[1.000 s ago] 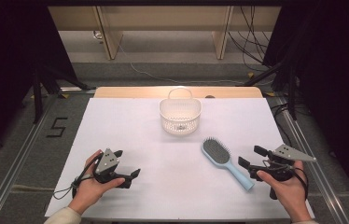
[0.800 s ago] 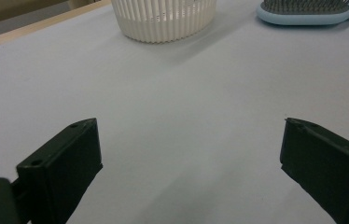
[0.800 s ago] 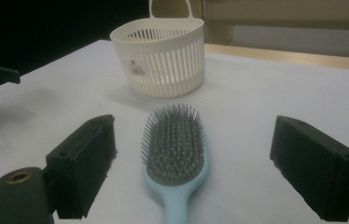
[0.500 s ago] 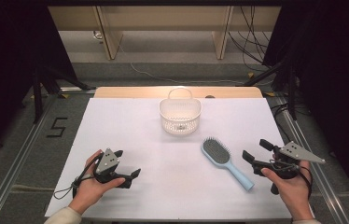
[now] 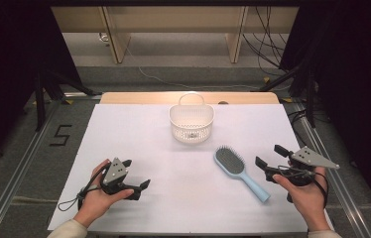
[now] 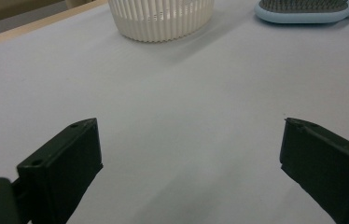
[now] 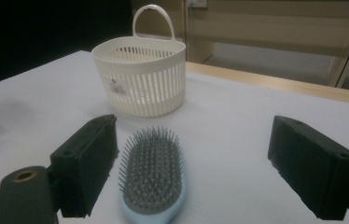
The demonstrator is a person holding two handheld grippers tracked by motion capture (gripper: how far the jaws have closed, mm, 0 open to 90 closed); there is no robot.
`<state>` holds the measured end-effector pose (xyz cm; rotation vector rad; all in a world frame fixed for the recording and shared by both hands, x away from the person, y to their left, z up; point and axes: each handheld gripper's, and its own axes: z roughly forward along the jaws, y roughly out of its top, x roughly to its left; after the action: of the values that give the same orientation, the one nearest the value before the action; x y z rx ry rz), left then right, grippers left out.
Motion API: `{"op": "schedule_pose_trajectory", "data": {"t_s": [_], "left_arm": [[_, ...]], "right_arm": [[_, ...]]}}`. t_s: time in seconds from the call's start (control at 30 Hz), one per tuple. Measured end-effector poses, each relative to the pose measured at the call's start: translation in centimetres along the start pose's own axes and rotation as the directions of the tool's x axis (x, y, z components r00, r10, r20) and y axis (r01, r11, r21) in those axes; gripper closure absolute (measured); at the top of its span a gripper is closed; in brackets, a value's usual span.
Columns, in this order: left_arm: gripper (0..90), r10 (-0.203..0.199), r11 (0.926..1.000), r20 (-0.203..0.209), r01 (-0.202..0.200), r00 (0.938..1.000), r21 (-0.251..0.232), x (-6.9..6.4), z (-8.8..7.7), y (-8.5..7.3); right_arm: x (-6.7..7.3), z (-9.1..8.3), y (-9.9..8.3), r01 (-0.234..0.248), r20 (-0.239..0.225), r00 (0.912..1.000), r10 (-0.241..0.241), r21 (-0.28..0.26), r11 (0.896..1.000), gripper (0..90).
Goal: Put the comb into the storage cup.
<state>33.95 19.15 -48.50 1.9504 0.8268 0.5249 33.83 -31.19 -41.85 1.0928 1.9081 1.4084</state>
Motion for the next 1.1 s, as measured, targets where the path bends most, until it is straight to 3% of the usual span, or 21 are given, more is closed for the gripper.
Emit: {"op": "schedule_pose_trajectory", "data": {"t_s": [0.3,0.4,0.53,0.67,0.7,0.73,0.77,0.87,0.9,0.93,0.97,1.03,1.1], "left_arm": [[5.0,-0.005,1.0,0.001,0.005,1.0,0.001,0.0,0.0,0.0],[5.0,-0.005,1.0,0.001,0.005,1.0,0.0,0.0,0.0,0.0],[5.0,-0.005,1.0,0.002,0.005,1.0,0.001,0.0,0.1,0.0],[5.0,-0.005,1.0,0.002,0.005,1.0,0.002,0.0,0.1,0.0],[5.0,-0.006,1.0,0.001,0.006,1.0,0.001,0.0,0.0,0.0],[5.0,-0.005,1.0,0.001,0.005,1.0,0.001,0.0,0.0,0.0],[5.0,-0.006,1.0,0.002,0.006,1.0,0.002,0.0,0.1,0.0],[5.0,-0.005,1.0,0.003,0.005,1.0,0.003,0.0,0.1,0.0],[5.0,-0.005,1.0,0.003,0.005,1.0,0.003,0.0,0.1,0.0],[5.0,-0.005,1.0,0.004,0.005,1.0,0.003,0.0,0.1,0.0],[5.0,-0.006,1.0,0.005,0.006,1.0,0.004,0.0,0.1,0.0],[5.0,-0.006,1.0,0.005,0.006,1.0,0.005,0.0,0.1,-0.1],[5.0,-0.006,1.0,0.004,0.006,1.0,0.005,0.0,0.1,-0.1]], "right_arm": [[-0.1,1.2,1.8,0.022,0.022,0.9995,-0.022,0.041,0.999,19.3],[-0.2,1.9,2.0,0.024,0.021,0.9994,-0.027,0.113,0.993,19.4],[-0.2,2.8,2.0,0.038,-0.001,0.9992,-0.039,0.203,0.978,19.1],[0.1,3.7,2.2,0.07,-0.044,0.9973,-0.059,0.3,0.951,18.7],[0.2,4.1,2.2,0.08,-0.063,0.9961,-0.062,0.353,0.932,19.2],[0.2,4.1,2.2,0.08,-0.063,0.9961,-0.062,0.353,0.932,19.2],[0.3,4.3,2.1,0.085,-0.069,0.9956,-0.064,0.39,0.917,19.9],[0.7,5.3,1.3,0.126,-0.109,0.9908,-0.08,0.522,0.844,26.1],[0.8,5.6,1.0,0.13,-0.113,0.9904,-0.08,0.566,0.814,27.0],[0.9,5.8,0.9,0.134,-0.114,0.99,-0.083,0.586,0.799,27.9],[1.0,6.1,0.7,0.135,-0.114,0.9901,-0.082,0.618,0.774,28.7],[1.2,6.5,0.5,0.13,-0.118,0.9906,-0.068,0.664,0.736,28.7],[1.3,6.9,0.4,0.137,-0.139,0.9889,-0.052,0.715,0.685,28.7]]}}
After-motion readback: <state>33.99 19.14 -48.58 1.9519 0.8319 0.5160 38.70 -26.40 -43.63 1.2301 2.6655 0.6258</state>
